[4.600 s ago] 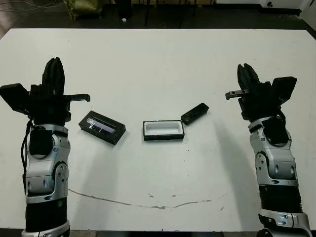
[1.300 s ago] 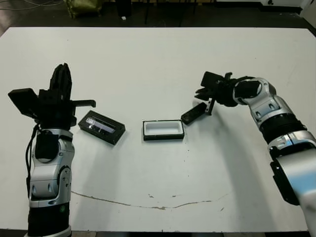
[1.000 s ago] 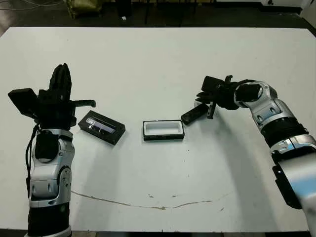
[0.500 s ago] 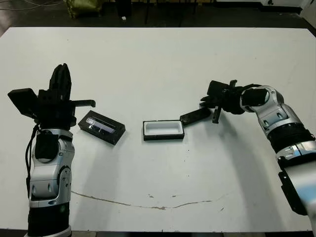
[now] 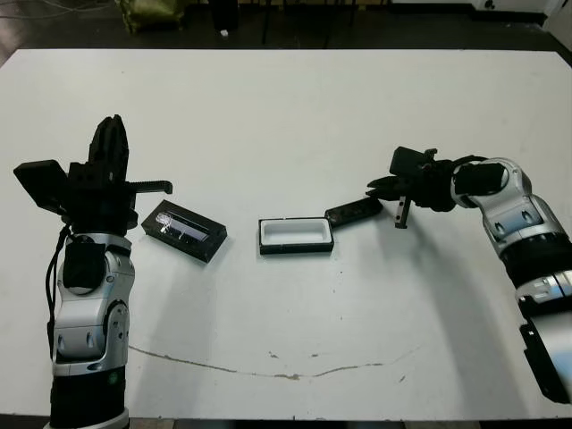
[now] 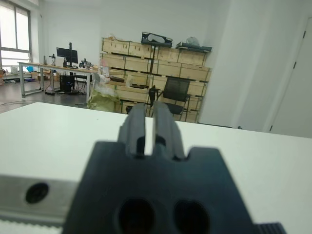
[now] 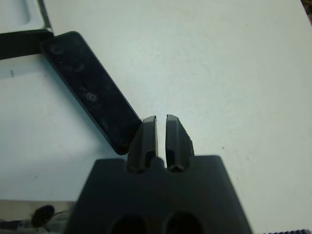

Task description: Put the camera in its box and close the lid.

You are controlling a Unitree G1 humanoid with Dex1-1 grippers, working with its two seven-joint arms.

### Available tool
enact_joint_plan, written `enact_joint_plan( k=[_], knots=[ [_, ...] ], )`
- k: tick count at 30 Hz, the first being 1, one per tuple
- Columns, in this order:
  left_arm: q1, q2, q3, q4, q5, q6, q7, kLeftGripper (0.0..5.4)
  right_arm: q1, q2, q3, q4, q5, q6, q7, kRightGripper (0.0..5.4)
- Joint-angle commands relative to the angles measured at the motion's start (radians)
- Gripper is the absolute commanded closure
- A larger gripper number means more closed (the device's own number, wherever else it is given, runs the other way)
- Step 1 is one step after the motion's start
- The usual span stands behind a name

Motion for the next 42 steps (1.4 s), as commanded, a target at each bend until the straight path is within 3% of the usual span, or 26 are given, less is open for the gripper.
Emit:
enact_joint_plan(
  k=[1, 9, 19, 22, 33, 42],
  knots=[
    [0.020, -0.001, 0.006, 0.004, -0.007, 0.018, 0.003, 5.38, 0.041, -0.018, 0.000, -0.048, 0.013, 0.026, 0.022, 5.40],
    [0.020, -0.001, 0.005, 0.006, -0.003, 0.013, 0.005, 5.38, 0.073, -0.037, 0.009, -0.155, 0.024, 0.143, 0.060, 5.40],
    [0.020, 0.000, 0.008, 0.009, -0.009, 0.011, 0.001, 5.38, 0.101, -0.073, 0.028, -0.214, 0.014, 0.140, 0.080, 5.40],
    [0.020, 0.000, 0.006, 0.005, -0.004, 0.017, 0.009, 5.38, 0.114, -0.084, 0.020, -0.217, 0.039, 0.093, 0.099, 5.40],
    [0.019, 0.001, 0.006, 0.000, -0.010, 0.022, 0.005, 5.38, 0.157, -0.101, 0.027, -0.266, 0.051, 0.110, 0.116, 5.40],
    [0.017, 0.007, 0.004, -0.001, -0.004, 0.021, 0.006, 5.38, 0.197, -0.116, 0.014, -0.356, 0.083, 0.199, 0.127, 5.40]
  ],
)
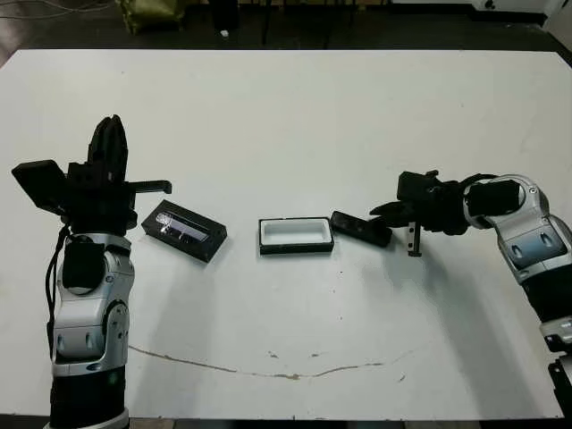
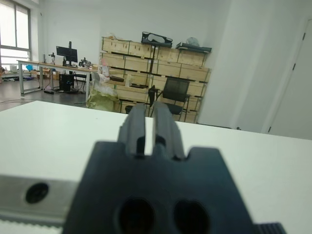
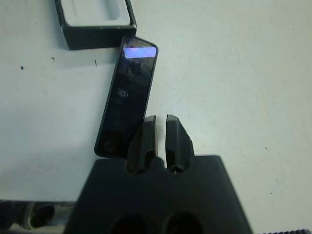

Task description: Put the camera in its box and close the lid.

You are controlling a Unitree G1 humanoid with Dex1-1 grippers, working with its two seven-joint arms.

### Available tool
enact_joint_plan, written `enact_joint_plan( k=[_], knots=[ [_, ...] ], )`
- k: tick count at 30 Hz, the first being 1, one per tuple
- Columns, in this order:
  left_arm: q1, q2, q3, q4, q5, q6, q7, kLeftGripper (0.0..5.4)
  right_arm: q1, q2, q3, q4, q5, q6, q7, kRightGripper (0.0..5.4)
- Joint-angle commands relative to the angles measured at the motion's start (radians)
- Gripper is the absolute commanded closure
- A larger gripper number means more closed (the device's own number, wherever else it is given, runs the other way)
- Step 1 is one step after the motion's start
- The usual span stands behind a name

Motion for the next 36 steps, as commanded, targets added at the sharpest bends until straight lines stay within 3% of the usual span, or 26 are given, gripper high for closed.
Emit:
enact_joint_plan(
  k=[1, 11, 26, 32, 36],
  knots=[
    [0.017, 0.010, 0.002, 0.005, 0.010, 0.012, 0.000, 5.38, 0.045, -0.026, -0.007, -0.047, 0.012, 0.041, 0.009, 5.40],
    [0.015, 0.007, 0.004, 0.009, 0.002, 0.010, -0.004, 5.38, 0.108, -0.060, -0.043, -0.203, 0.109, 0.103, 0.047, 5.40],
    [0.018, 0.004, 0.005, -0.003, 0.000, 0.031, 0.007, 5.38, 0.140, -0.085, -0.037, -0.243, 0.077, 0.095, 0.000, 5.40],
    [0.026, 0.005, 0.006, -0.006, 0.000, 0.034, 0.009, 5.38, 0.189, -0.060, -0.143, -0.218, 0.110, 0.087, -0.148, 5.40],
    [0.034, 0.008, 0.010, -0.003, 0.003, 0.034, 0.009, 5.38, 0.223, -0.034, -0.280, -0.326, 0.253, 0.206, -0.202, 5.40]
  ],
)
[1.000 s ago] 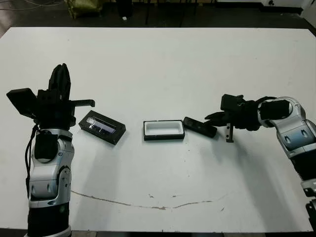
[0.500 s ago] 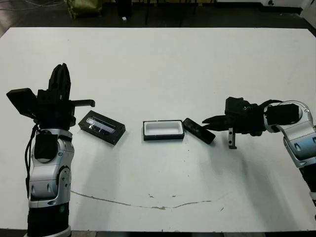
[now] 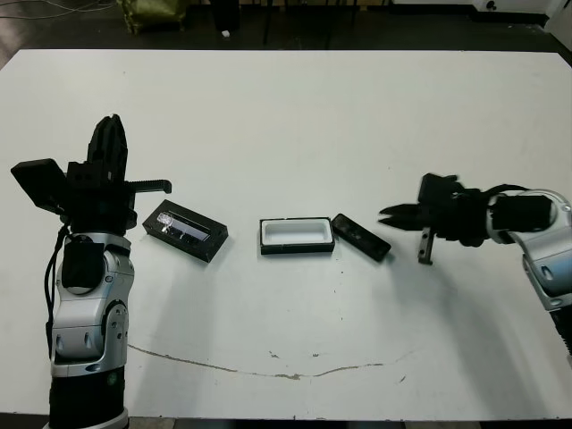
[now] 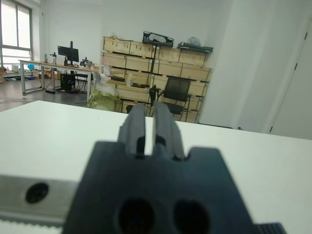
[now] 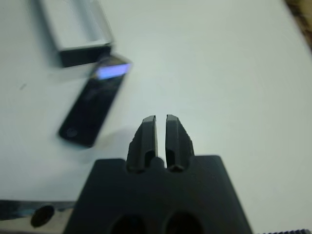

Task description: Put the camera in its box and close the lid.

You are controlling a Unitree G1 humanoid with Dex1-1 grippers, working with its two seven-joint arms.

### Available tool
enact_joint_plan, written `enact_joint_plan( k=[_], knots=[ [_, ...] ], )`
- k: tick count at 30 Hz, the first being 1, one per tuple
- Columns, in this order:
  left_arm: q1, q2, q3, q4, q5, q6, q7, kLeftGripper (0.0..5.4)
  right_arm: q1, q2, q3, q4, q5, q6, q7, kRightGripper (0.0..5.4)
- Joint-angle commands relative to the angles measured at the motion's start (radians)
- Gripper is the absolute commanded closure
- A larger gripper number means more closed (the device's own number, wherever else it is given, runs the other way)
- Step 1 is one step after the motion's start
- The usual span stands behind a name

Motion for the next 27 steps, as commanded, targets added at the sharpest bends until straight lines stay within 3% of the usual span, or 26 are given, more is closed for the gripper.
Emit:
enact_joint_plan(
  k=[1, 6, 11, 13, 18, 21, 27],
  knots=[
    [0.031, 0.007, 0.009, 0.009, 0.005, 0.019, 0.004, 5.38, 0.047, 0.023, -0.102, -0.078, 0.125, 0.087, -0.026, 5.40],
    [0.037, 0.005, 0.013, 0.012, 0.000, 0.014, -0.001, 5.38, 0.105, 0.036, -0.197, -0.187, 0.318, 0.143, -0.009, 5.40],
    [0.042, 0.009, 0.015, 0.023, 0.006, -0.006, -0.012, 5.38, 0.214, 0.013, -0.233, -0.418, 0.383, 0.247, -0.103, 5.40],
    [0.044, 0.009, 0.016, 0.025, 0.001, -0.007, -0.017, 5.38, 0.242, -0.001, -0.225, -0.486, 0.375, 0.310, -0.154, 5.40],
    [0.046, 0.006, 0.016, 0.022, 0.004, -0.010, -0.015, 5.40, 0.266, 0.005, -0.164, -0.406, 0.311, 0.252, -0.163, 5.31],
    [0.046, 0.007, 0.015, 0.027, 0.006, -0.020, -0.018, 5.40, 0.272, -0.011, -0.128, -0.392, 0.268, 0.268, -0.175, 4.81],
    [0.046, 0.007, 0.019, 0.033, -0.003, -0.019, -0.021, 5.40, 0.316, -0.021, -0.061, -0.382, 0.130, 0.172, -0.217, 3.46]
  ],
)
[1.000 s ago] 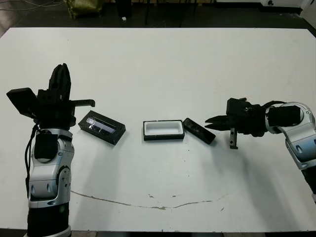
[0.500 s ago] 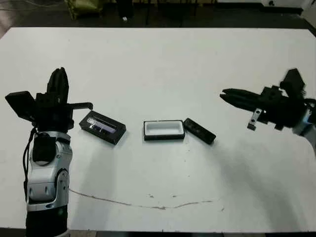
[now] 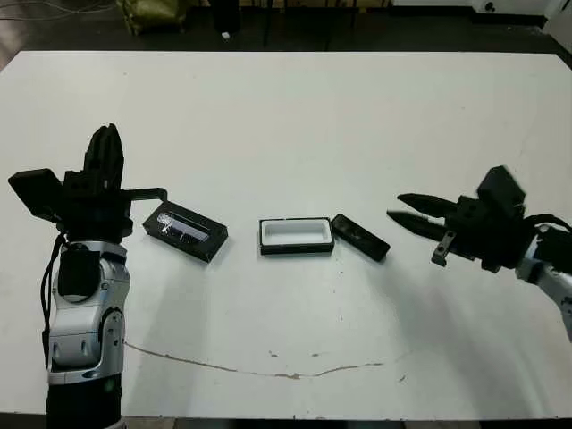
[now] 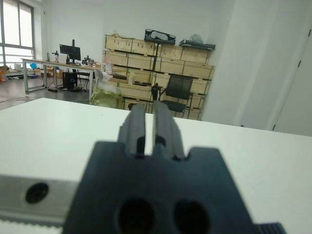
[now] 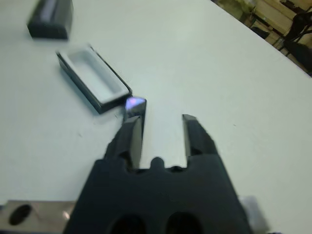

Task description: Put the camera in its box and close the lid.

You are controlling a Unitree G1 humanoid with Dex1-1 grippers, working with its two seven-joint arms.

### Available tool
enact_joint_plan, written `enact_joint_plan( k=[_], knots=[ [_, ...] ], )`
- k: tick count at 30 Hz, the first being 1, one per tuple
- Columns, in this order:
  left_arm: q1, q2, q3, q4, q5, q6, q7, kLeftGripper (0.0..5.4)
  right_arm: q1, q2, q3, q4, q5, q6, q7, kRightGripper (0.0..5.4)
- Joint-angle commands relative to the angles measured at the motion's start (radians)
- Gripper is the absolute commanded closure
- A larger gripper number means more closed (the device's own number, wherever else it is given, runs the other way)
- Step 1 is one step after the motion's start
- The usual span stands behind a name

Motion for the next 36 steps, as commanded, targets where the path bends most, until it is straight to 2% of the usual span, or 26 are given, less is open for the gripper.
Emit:
enact_joint_plan(
  k=[1, 5, 9, 15, 16, 19, 22, 25, 30, 36],
  knots=[
    [0.018, 0.006, 0.007, 0.017, 0.000, 0.007, -0.001, 5.40, 0.044, -0.003, 0.027, 0.013, -0.045, -0.035, -0.022, 3.22],
    [0.020, 0.006, 0.009, 0.016, 0.003, 0.011, 0.004, 5.40, 0.058, 0.024, 0.036, 0.047, -0.040, -0.058, -0.023, 2.33],
    [0.023, 0.008, 0.009, 0.020, 0.001, 0.002, -0.004, 5.40, 0.064, 0.024, 0.043, 0.032, -0.053, -0.081, -0.027, 1.44],
    [0.024, 0.005, 0.012, 0.024, -0.011, 0.002, -0.010, 5.40, 0.059, 0.013, 0.041, 0.000, -0.020, -0.032, -0.003, 0.07],
    [0.025, 0.003, 0.013, 0.024, -0.015, 0.005, -0.011, 5.40, 0.056, 0.010, 0.041, -0.006, -0.010, -0.019, 0.005, 0.03],
    [0.024, 0.007, 0.010, 0.025, -0.014, 0.006, -0.012, 5.40, 0.048, 0.009, 0.042, -0.010, 0.004, 0.005, 0.016, 0.03],
    [0.023, 0.010, 0.009, 0.029, -0.011, 0.000, -0.014, 5.40, 0.041, 0.012, 0.042, -0.032, 0.017, 0.064, 0.005, 0.05],
    [0.020, 0.009, 0.009, 0.031, -0.011, 0.001, -0.011, 5.40, 0.045, 0.035, 0.048, -0.002, 0.014, 0.052, -0.006, 0.32],
    [0.020, 0.008, 0.006, 0.024, -0.016, 0.013, -0.009, 5.40, 0.045, 0.073, 0.053, 0.078, 0.027, 0.066, -0.017, 1.48],
    [0.022, 0.007, 0.001, 0.019, -0.005, 0.014, -0.004, 5.40, 0.033, 0.076, 0.087, 0.148, 0.006, 0.039, -0.002, 2.83]
  ],
)
